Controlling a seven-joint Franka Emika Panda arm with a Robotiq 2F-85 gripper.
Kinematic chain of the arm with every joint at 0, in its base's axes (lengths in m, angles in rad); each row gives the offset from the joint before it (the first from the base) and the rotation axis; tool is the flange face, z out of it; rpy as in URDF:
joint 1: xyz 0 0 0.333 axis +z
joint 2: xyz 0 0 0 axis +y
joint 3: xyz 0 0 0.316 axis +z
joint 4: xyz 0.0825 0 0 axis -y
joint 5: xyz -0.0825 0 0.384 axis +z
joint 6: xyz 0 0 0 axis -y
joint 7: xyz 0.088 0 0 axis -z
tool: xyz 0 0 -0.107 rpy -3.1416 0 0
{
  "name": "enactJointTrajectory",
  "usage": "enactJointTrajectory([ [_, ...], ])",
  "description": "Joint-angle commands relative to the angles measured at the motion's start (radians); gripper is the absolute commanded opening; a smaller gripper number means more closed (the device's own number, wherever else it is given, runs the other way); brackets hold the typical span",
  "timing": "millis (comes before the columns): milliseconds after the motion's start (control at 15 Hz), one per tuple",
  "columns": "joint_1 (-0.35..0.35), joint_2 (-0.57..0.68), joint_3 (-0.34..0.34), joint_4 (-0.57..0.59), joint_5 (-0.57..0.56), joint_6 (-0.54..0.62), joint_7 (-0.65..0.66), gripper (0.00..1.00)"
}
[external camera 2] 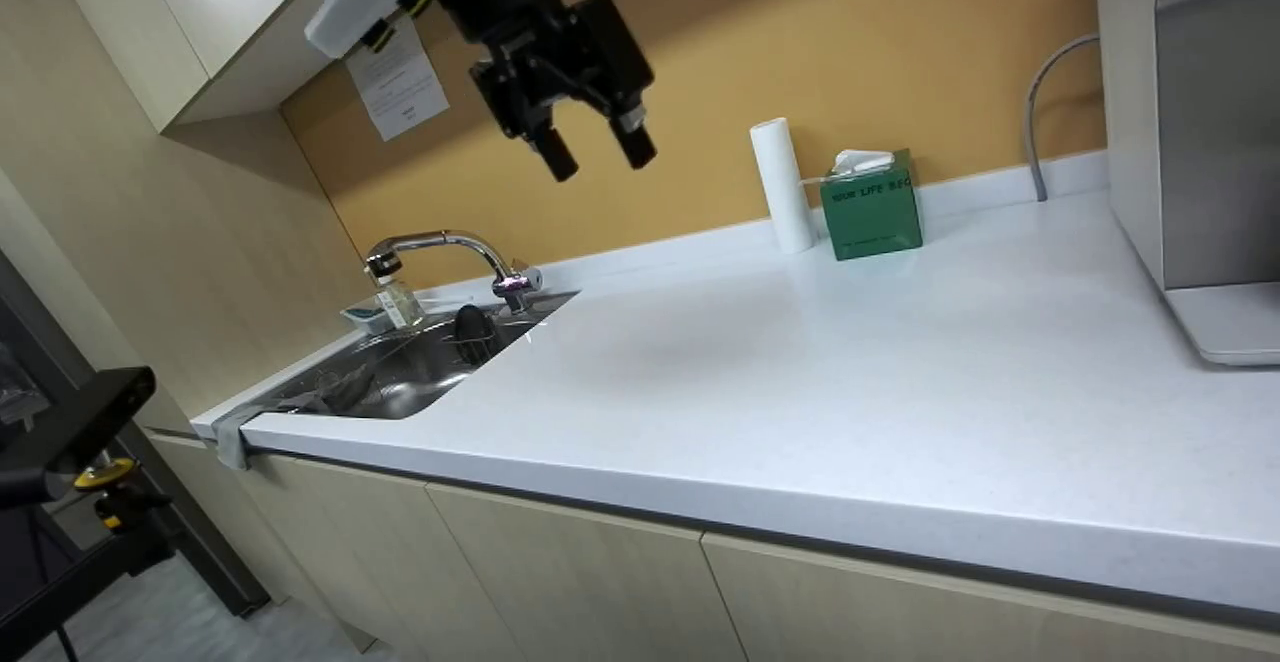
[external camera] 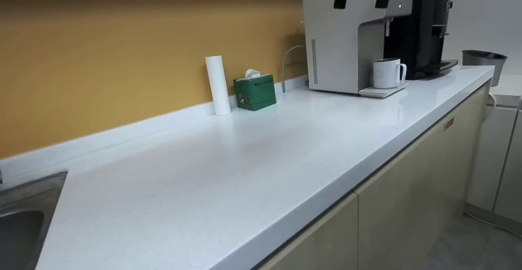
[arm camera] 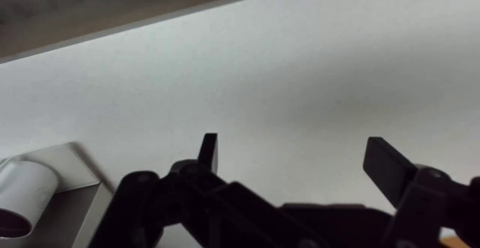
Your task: Move the cup forward
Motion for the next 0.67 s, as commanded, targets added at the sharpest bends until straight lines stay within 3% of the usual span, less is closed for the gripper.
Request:
enactJointTrajectory([
  [0,-0.085,-0.015,-0.045,-0.033,-0.076,0.141,0.06,1.0],
  [133,-0.16,-0.022,-0.048,-0.055,-0.162,0.215,0.094,1.0],
  [267,-0.236,-0.019,-0.034,-0.053,-0.266,0.197,0.141,1.0],
  [333,-0.177,0.001,-0.066,-0.037,-0.2,0.191,0.06,1.0],
  [600,-0.235,0.013,-0.057,-0.036,-0.264,0.202,0.114,1.0],
])
